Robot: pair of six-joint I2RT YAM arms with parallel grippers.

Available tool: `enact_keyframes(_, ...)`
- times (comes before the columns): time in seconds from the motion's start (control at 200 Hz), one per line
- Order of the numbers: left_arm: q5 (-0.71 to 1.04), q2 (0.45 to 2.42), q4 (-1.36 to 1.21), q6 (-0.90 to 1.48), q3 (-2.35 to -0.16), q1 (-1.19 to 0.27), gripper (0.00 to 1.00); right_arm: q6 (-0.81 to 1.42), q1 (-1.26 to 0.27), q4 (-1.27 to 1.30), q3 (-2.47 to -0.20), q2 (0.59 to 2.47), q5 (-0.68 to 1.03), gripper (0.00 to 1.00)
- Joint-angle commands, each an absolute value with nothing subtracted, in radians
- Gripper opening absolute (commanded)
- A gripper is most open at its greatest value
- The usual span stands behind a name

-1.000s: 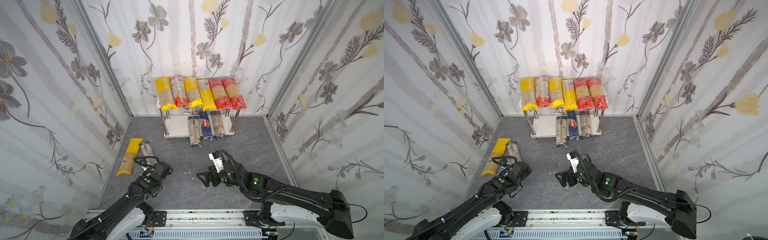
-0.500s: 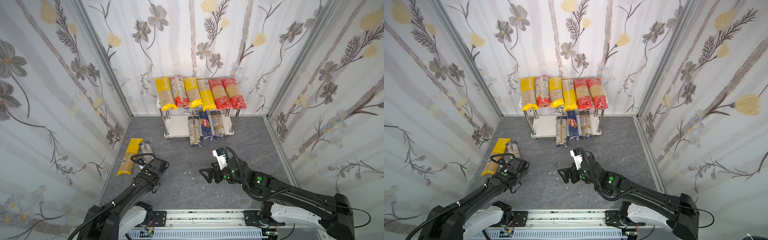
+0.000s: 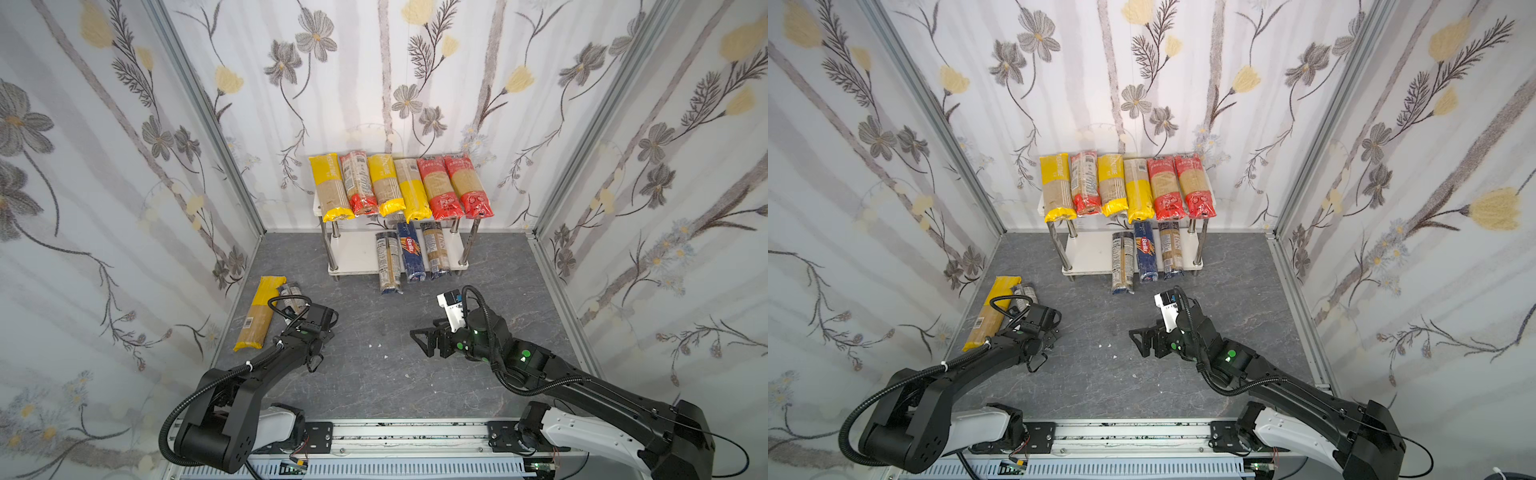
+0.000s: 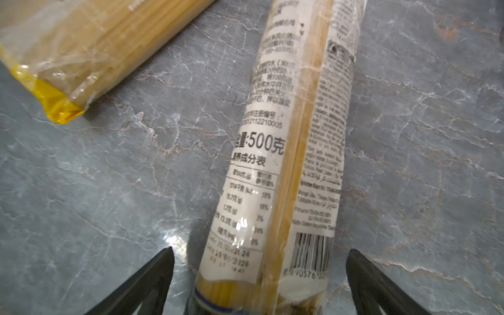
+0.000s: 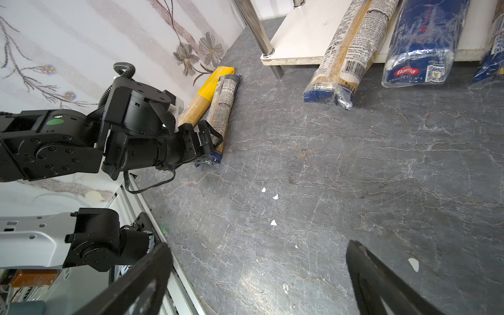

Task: Place and organize the pasta boxes and bags onto the shelf
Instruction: 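Close the left gripper on the end of the white-labelled pack, then lift the white-labelled pack upright with the left gripper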

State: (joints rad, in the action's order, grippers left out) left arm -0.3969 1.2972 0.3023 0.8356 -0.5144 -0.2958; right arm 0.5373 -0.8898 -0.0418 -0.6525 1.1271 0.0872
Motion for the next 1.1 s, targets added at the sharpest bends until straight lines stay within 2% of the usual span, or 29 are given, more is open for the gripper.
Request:
enact_keyframes(0.0,-0.388,1.335,0.276,0.824,-0.533,-0.295,1.00,0.514,-0.874,0.004,-0.651,1.131,0.122,1.00)
enact_keyframes(0.245,-0.366,1.446,0.262,0.821,-0.572,-0.293,1.00,0.502,-0.841,0.003,-0.642,1.122,0.140,1.00)
enact_keyframes(0.34,-0.367,1.464,0.258,0.816,-0.577,-0.293,0.94,0.502,-0.829,0.000,-0.637,1.113,0.146,1.00)
enact_keyframes(0.679,-0.371,1.463,0.250,0.810,-0.576,-0.284,0.91,0.498,-0.793,-0.021,-0.622,1.076,0.146,1.00)
enact_keyframes(0.769,-0.371,1.448,0.250,0.810,-0.572,-0.285,0.86,0.497,-0.792,-0.027,-0.621,1.066,0.142,1.00)
enact_keyframes(0.874,-0.373,1.433,0.250,0.806,-0.566,-0.285,0.77,0.499,-0.790,-0.037,-0.622,1.053,0.138,1.00)
enact_keyframes(0.954,-0.366,1.424,0.250,0.801,-0.565,-0.284,0.65,0.499,-0.789,-0.046,-0.623,1.043,0.133,1.00)
enact_keyframes(1.099,-0.349,1.406,0.250,0.790,-0.558,-0.285,0.29,0.502,-0.788,-0.069,-0.628,1.014,0.121,1.00)
